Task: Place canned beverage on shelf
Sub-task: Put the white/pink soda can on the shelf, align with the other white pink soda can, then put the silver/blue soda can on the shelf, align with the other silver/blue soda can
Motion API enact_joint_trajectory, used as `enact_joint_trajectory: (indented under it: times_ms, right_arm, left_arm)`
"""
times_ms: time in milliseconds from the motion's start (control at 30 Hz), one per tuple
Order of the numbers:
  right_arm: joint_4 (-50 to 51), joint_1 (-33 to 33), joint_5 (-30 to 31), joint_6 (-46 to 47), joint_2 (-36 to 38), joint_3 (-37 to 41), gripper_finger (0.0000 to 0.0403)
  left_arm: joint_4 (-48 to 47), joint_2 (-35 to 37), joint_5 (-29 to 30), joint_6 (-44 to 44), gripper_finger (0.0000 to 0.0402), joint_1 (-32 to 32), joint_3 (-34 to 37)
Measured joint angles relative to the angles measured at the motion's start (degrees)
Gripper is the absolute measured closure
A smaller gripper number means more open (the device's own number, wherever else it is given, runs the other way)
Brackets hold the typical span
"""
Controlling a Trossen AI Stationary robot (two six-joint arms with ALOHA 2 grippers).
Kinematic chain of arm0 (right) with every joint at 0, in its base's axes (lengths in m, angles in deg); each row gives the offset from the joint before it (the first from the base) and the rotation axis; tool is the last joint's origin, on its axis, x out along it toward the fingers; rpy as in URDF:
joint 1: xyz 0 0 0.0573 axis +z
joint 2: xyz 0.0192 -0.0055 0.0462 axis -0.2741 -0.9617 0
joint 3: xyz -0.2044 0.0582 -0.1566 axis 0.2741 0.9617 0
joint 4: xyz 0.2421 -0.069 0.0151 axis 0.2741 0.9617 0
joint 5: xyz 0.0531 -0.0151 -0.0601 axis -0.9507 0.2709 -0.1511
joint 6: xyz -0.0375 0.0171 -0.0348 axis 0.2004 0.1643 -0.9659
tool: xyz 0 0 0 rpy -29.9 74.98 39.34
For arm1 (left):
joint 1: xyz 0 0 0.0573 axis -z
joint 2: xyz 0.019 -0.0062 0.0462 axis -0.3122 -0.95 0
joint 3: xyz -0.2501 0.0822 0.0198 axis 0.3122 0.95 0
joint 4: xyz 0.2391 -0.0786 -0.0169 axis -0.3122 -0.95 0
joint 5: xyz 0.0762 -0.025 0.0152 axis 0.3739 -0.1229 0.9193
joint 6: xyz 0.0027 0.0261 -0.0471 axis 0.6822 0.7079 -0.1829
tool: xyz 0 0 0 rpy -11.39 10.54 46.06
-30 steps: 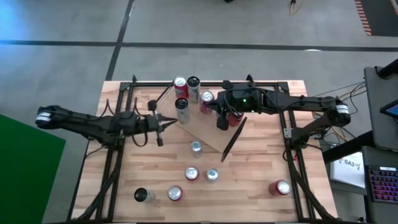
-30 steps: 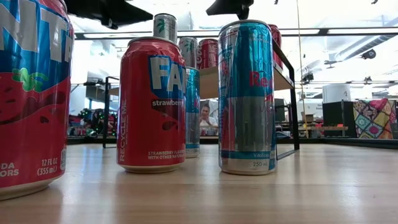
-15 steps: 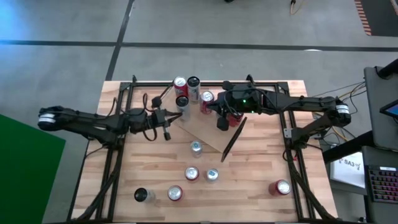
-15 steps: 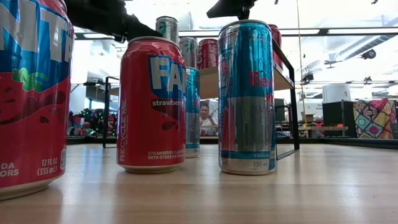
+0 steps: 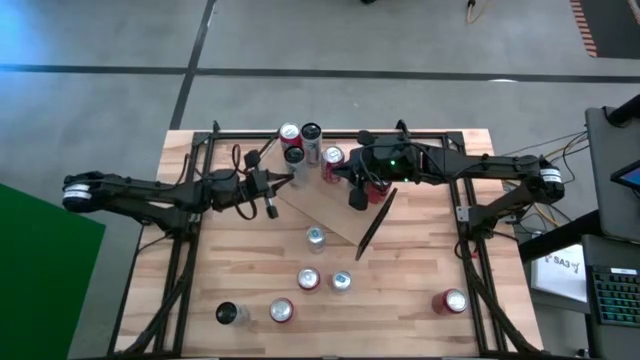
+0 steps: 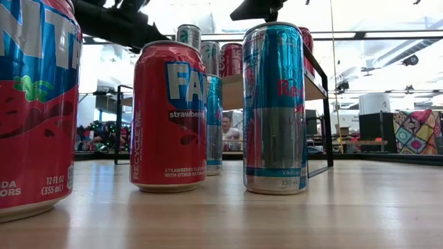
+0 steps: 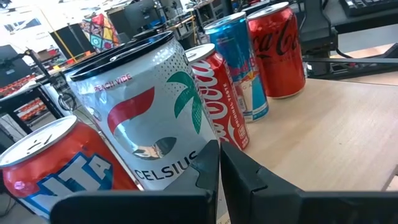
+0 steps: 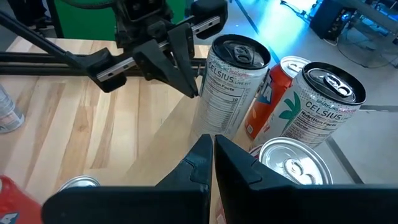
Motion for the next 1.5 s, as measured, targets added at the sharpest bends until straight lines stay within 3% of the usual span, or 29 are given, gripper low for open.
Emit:
enact_joint_trajectory:
  times_ms: [1500]
  right_arm:
    - [0.74, 0.02, 0.05, 5.15, 0.0, -0.17, 0.0394]
  left_arm:
    - [4.42, -1.65, 2.67, -0.28, 0.0401, -1.19, 0.02]
